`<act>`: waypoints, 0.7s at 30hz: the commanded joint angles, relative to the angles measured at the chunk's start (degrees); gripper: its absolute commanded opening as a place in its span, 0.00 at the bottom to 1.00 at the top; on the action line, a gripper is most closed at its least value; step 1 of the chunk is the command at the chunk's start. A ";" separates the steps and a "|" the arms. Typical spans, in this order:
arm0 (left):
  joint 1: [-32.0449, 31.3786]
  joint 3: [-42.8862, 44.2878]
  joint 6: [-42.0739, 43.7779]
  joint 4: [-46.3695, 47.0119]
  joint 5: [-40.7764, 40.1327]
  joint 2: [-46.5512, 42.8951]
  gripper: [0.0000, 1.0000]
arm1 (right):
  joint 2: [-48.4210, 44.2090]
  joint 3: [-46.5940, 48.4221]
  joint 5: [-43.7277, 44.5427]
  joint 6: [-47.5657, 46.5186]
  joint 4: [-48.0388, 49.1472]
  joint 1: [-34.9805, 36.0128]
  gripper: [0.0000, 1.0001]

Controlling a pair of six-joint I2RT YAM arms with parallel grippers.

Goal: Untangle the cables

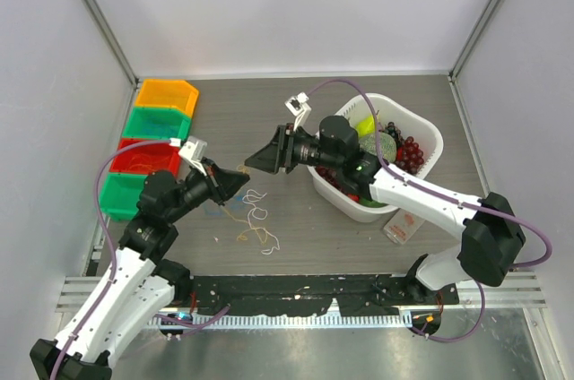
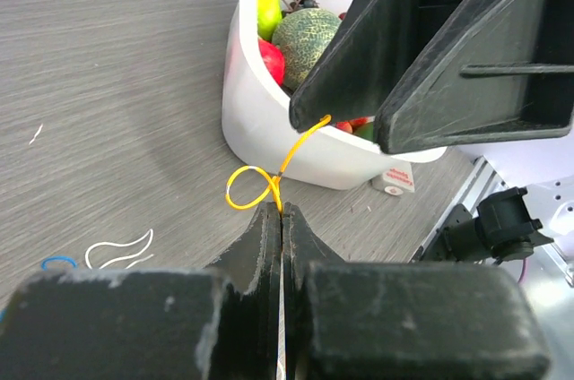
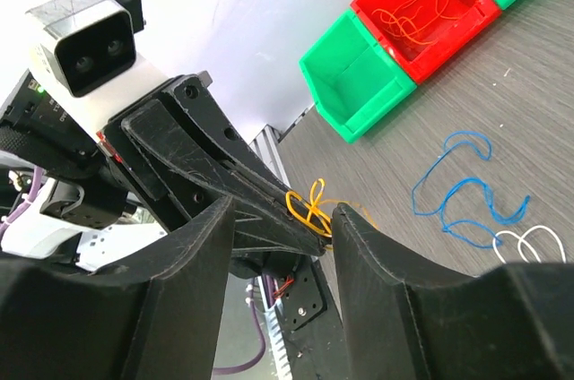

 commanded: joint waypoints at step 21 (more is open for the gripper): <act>-0.13 2.33 -2.28 -2.77 3.17 -5.67 0.50 | -4.36 -1.73 2.85 2.56 7.66 1.65 0.01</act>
